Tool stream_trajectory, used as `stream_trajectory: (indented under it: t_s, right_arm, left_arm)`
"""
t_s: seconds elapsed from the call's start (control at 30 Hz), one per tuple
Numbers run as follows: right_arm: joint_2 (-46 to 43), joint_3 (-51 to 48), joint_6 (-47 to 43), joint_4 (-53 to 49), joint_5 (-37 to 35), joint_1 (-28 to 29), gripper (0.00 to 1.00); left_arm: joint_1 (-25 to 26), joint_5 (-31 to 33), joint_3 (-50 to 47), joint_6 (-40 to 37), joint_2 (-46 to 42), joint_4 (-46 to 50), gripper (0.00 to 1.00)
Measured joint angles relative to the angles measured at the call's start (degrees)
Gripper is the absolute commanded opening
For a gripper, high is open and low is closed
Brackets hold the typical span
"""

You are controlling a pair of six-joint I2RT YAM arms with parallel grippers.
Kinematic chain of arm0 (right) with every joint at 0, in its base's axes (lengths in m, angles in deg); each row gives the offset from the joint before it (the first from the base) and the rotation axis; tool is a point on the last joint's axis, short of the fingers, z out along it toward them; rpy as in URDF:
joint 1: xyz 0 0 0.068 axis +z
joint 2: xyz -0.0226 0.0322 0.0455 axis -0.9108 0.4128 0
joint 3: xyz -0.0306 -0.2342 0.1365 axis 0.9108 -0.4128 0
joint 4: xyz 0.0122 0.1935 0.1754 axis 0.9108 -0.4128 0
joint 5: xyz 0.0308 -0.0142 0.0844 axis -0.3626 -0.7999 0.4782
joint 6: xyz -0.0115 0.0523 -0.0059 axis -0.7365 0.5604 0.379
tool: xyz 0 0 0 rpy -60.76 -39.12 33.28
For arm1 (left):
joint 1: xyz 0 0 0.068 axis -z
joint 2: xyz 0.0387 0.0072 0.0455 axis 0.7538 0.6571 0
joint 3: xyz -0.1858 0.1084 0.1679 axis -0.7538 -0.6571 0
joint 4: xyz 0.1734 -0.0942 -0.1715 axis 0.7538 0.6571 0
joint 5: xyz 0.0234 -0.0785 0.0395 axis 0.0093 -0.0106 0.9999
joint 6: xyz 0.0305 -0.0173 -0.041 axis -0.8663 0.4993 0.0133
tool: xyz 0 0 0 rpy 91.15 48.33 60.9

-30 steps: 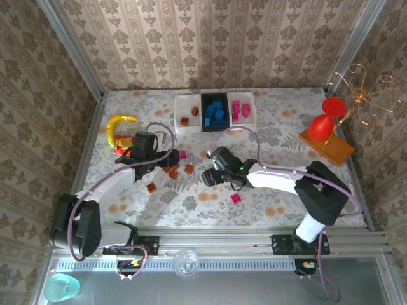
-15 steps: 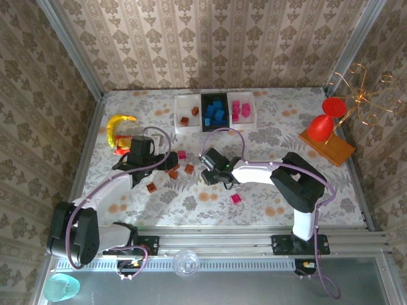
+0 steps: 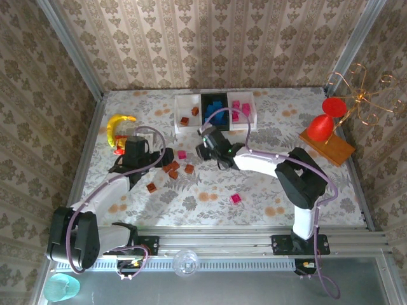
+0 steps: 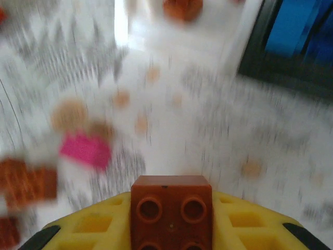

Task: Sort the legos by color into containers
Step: Pick up the lego from the center of the table, then place the lego in the container.

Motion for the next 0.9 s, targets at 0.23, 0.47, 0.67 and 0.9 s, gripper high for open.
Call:
stream_trajectory:
  t_s: [0.23,0.47,0.67,0.9]
  right_arm:
    - [10.6,18.64,0.2,3.76,0.46,-3.74,0.36]
    - [26.64,38.93,0.15,0.48,0.81,-6.45,0.44]
    - [35.47,52.0,-0.98,-6.19,0.9,-8.09,0.57]
    - [29.64,45.48,-2.56,-7.04,3.89,-8.66,0.66]
  left_arm:
    - [-0.26,-0.37,0.0,0.39,-1.6,0.09,0.82]
    - [-0.31,-0.44,-0.02,0.48,-1.79,1.29,0.82]
    - [-0.31,-0.42,-0.17,0.92,-3.28,3.82,0.83]
    - [-0.31,0.02,-0.76,1.25,-3.63,6.27,0.83]
